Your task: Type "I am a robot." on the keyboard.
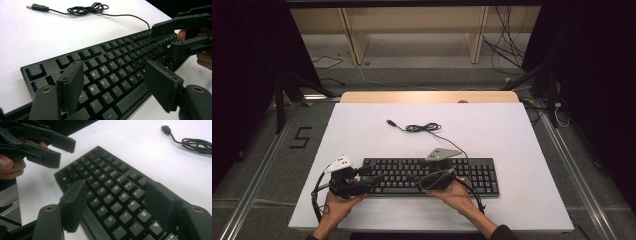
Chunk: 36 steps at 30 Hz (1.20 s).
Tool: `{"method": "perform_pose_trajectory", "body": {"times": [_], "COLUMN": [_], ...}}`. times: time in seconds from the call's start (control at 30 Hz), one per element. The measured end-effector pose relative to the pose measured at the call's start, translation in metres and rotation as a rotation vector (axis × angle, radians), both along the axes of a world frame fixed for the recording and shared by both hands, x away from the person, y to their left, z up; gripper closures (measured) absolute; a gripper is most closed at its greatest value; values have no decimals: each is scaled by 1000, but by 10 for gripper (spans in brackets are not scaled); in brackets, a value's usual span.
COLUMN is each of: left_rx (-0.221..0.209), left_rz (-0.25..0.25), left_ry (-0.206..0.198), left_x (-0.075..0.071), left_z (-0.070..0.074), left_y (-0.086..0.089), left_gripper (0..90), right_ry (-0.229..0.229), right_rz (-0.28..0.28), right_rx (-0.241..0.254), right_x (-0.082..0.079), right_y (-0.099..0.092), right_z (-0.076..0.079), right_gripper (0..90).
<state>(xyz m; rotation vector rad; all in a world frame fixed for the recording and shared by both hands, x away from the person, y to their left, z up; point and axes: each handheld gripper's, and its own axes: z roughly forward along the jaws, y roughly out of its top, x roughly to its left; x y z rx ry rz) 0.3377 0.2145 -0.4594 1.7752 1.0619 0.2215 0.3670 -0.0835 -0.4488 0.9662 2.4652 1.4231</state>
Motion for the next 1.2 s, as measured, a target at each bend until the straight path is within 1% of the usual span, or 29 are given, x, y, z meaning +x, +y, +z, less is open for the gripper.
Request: {"method": "perform_pose_trajectory", "body": {"times": [0.17, 0.27, 0.33, 0.43, 0.5, 0.7, 0.77, 0.9, 1.07, 1.1, 1.2], "left_rx": [-1, 0, 0, 0, -2, -7, -7, -5, -7, -7, -7], "left_rz": [0, 0, 1, 6, 7, 12, 14, 17, 18, 18, 19], "left_ry": [0, 0, 0, -2, -3, -8, -8, -9, -8, -8, -8], "left_x": [0, 0, 0, 0, 0, 0, 0, 0, 0, 0, 0], "left_z": [0, 0, 0, 0, 0, 1, 1, 1, 1, 1, 1], "left_y": [0, 0, 0, 0, 0, 2, 2, 2, 2, 2, 3], "left_gripper": [319, 320, 319, 318, 316, 313, 312, 312, 312, 312, 313], "right_ry": [1, -3, -3, 6, 4, 29, 40, 50, 47, 54, 59], "right_rz": [5, 9, 18, 38, 48, 66, 67, 77, 89, 86, 84], "right_rx": [0, -2, -6, -21, -33, -68, -82, -110, -143, -148, -161], "right_x": [-1, -2, -2, -2, -2, 0, 2, 2, 2, 2, 4], "right_y": [2, 4, 6, 12, 17, 28, 31, 39, 50, 51, 52], "right_z": [0, 0, 0, -2, -4, -11, -14, -18, -23, -24, -27], "right_gripper": [362, 398, 454, 570, 654, 816, 853, 898, 900, 900, 900]}}
